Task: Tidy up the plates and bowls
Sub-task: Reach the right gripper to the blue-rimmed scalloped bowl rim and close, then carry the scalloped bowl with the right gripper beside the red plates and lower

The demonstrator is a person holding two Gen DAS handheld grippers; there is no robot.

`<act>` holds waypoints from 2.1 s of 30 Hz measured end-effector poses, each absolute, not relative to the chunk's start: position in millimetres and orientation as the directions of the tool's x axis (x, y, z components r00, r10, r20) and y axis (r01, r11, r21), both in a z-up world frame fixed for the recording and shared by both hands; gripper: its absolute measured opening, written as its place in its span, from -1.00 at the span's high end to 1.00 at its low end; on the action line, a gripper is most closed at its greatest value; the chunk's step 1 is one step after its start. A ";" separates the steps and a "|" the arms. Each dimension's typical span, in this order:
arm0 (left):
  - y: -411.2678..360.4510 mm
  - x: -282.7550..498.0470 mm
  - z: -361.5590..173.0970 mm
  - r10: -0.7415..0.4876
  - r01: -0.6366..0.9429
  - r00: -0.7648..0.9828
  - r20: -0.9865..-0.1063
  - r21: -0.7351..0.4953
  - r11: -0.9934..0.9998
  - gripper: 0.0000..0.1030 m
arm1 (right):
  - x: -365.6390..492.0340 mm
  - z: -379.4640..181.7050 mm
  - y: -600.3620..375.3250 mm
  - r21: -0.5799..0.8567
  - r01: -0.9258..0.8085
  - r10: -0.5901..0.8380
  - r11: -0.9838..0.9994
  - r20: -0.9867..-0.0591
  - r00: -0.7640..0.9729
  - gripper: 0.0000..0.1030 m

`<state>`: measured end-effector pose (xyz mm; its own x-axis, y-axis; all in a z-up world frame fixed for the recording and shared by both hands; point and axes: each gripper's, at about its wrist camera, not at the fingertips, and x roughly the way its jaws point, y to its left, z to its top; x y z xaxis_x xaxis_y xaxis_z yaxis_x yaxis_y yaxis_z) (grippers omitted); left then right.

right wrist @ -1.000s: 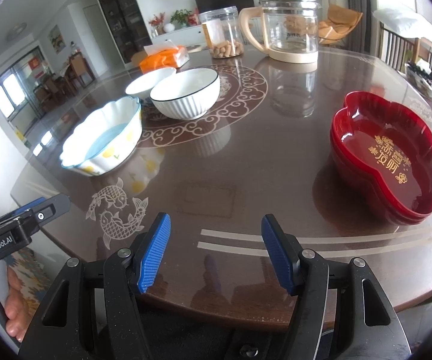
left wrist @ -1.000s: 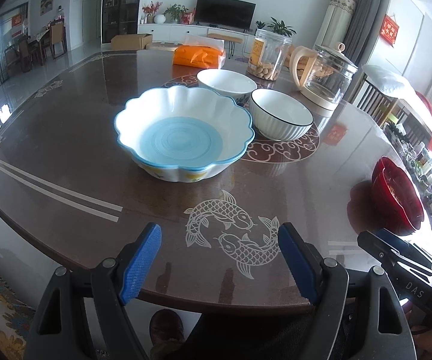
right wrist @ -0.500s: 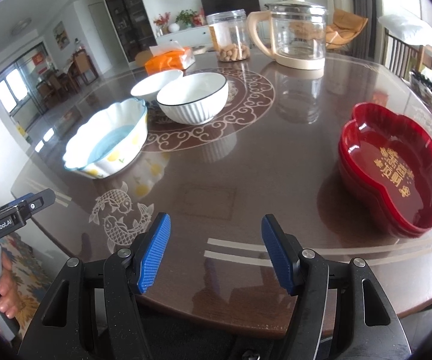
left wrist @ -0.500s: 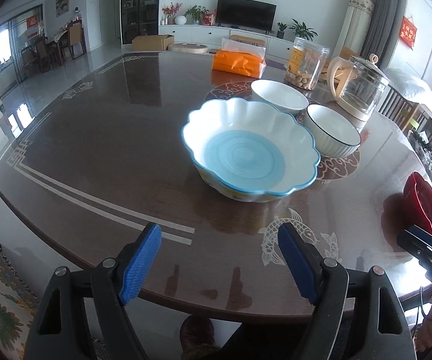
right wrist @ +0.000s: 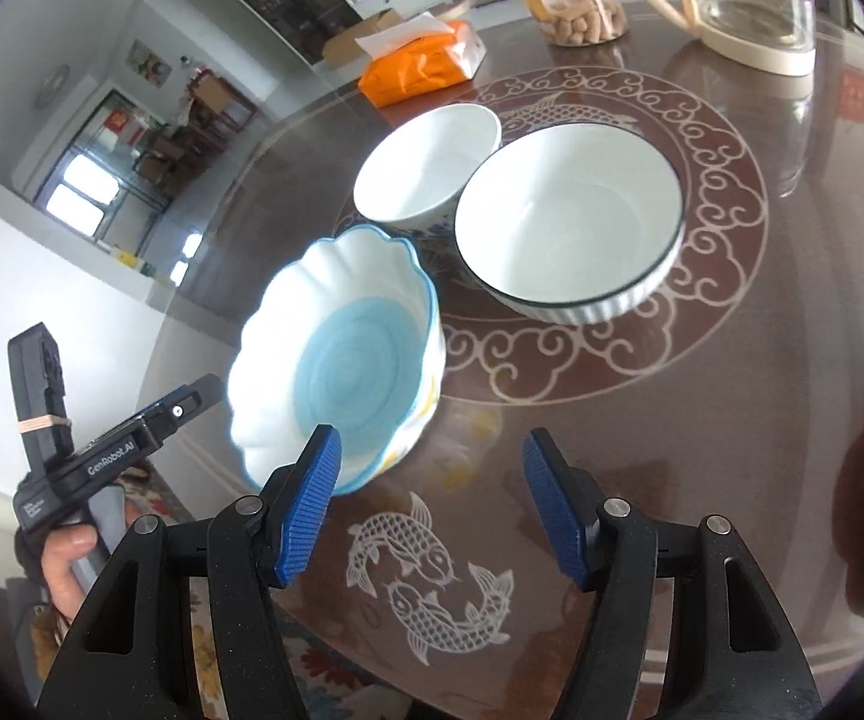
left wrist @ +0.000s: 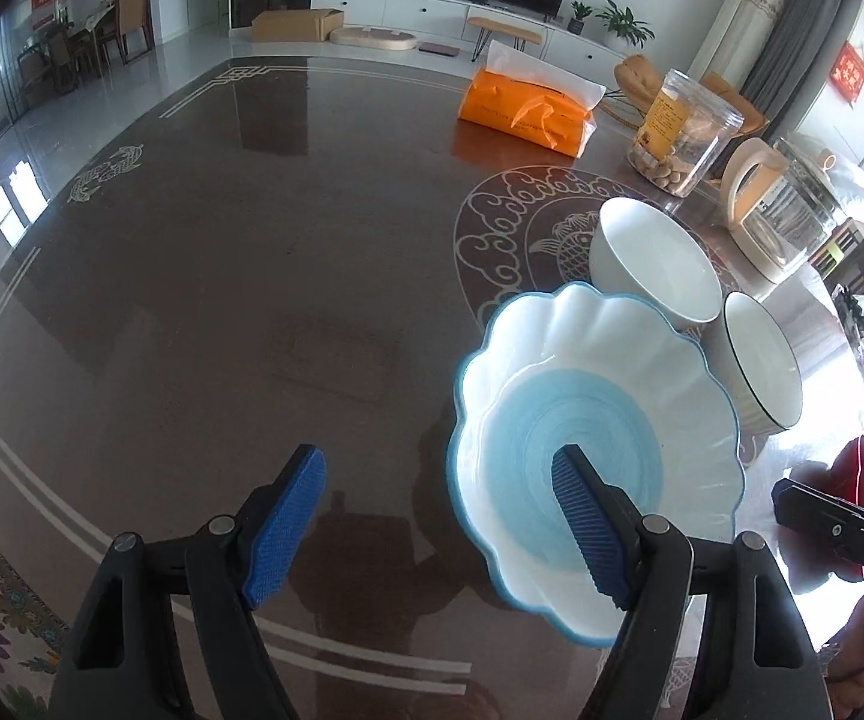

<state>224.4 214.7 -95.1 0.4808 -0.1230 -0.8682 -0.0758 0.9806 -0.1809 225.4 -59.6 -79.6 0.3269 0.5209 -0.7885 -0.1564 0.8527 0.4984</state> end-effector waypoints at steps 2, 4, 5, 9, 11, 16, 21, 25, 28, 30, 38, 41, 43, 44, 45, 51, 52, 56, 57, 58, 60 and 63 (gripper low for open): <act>208.9 233.1 -103.0 -0.120 -0.065 0.463 -0.878 -0.169 0.984 -0.38 | 234.6 -84.9 -46.0 0.480 -0.175 0.511 0.860 -0.802 0.310 -0.29; 202.3 240.2 -111.6 -0.119 -0.050 0.442 -0.889 -0.158 0.986 -0.19 | 241.3 -88.8 -35.6 0.449 -0.185 0.486 0.874 -0.818 0.309 -0.27; 199.7 242.6 -114.6 -0.116 -0.048 0.436 -0.893 -0.152 0.987 -0.05 | 244.3 -91.0 -30.4 0.433 -0.192 0.473 0.881 -0.824 0.311 -0.23; 194.3 250.9 -124.4 -0.125 -0.038 0.421 -0.899 -0.155 0.987 0.37 | 253.1 -101.1 -16.2 0.349 -0.208 0.401 0.914 -0.857 0.324 -0.05; 193.4 253.4 -129.1 -0.118 -0.040 0.414 -0.902 -0.148 0.988 0.56 | 255.8 -107.5 -11.0 0.331 -0.214 0.385 0.919 -0.868 0.313 0.05; 206.3 253.3 -133.8 -0.171 -0.067 0.428 -0.888 -0.219 0.973 0.78 | 258.1 -116.5 -3.6 0.317 -0.237 0.380 0.919 -0.872 0.309 0.63; 207.0 241.6 -125.9 -0.198 -0.077 0.450 -0.871 -0.259 0.963 0.80 | 251.6 -113.8 4.4 0.244 -0.263 0.325 0.933 -0.887 0.328 0.70; 197.4 218.1 -105.4 -0.187 -0.058 0.489 -0.852 -0.246 0.968 0.80 | 237.9 -110.6 -6.0 0.268 -0.265 0.347 0.926 -0.881 0.321 0.73; 191.9 198.9 -93.9 -0.202 -0.057 0.501 -0.842 -0.264 0.963 0.80 | 223.1 -99.7 -13.7 0.277 -0.272 0.360 0.922 -0.871 0.333 0.73; 184.2 184.4 -87.9 -0.213 -0.047 0.507 -0.835 -0.274 0.961 0.80 | 211.9 -90.6 -22.1 0.285 -0.276 0.371 0.918 -0.864 0.341 0.73; 124.0 132.8 -82.0 -0.269 0.027 0.508 -0.818 -0.298 0.954 0.80 | 159.1 -74.5 -75.9 0.280 -0.248 0.357 0.927 -0.863 0.358 0.73; 97.5 128.4 -87.6 -0.301 0.058 0.493 -0.816 -0.314 0.948 0.80 | 144.3 -77.6 -105.7 0.270 -0.211 0.333 0.939 -0.867 0.370 0.73; 80.9 128.5 -92.4 -0.319 0.075 0.480 -0.817 -0.324 0.943 0.80 | 137.4 -79.0 -123.0 0.266 -0.178 0.315 0.947 -0.871 0.377 0.73; 73.2 129.0 -95.1 -0.324 0.082 0.474 -0.819 -0.325 0.942 0.80 | 135.8 -80.7 -131.7 0.264 -0.161 0.307 0.951 -0.872 0.381 0.73; 66.1 129.9 -98.0 -0.329 0.089 0.468 -0.820 -0.326 0.941 0.80 | 133.9 -82.4 -138.5 0.260 -0.148 0.297 0.954 -0.874 0.385 0.73; 39.1 139.3 -117.3 -0.349 0.088 0.440 -0.827 -0.347 0.934 0.80 | 143.3 -93.6 -171.0 0.233 -0.094 0.251 0.968 -0.881 0.401 0.73; 36.2 141.0 -120.7 -0.352 0.082 0.434 -0.830 -0.352 0.932 0.80 | 145.9 -94.6 -174.1 0.225 -0.094 0.244 0.970 -0.881 0.406 0.73; 24.6 146.2 -129.3 -0.345 0.059 0.426 -0.836 -0.355 0.933 0.80 | 150.1 -97.4 -181.3 0.183 -0.103 0.210 0.978 -0.876 0.434 0.73; 21.1 147.0 -128.6 -0.338 0.061 0.434 -0.835 -0.347 0.936 0.80 | 153.2 -99.2 -184.6 0.182 -0.097 0.206 0.978 -0.875 0.437 0.73; 17.8 148.5 -128.2 -0.330 0.062 0.437 -0.837 -0.338 0.939 0.80 | 155.1 -100.8 -187.8 0.183 -0.090 0.204 0.979 -0.874 0.440 0.73; 13.3 152.2 -127.7 -0.326 0.067 0.447 -0.833 -0.332 0.941 0.80 | 159.8 -103.3 -192.7 0.179 -0.088 0.199 0.980 -0.871 0.449 0.73; 6.5 157.5 -125.9 -0.308 0.076 0.459 -0.833 -0.308 0.948 0.80 | 167.7 -110.1 -199.6 0.181 -0.074 0.195 0.981 -0.871 0.451 0.73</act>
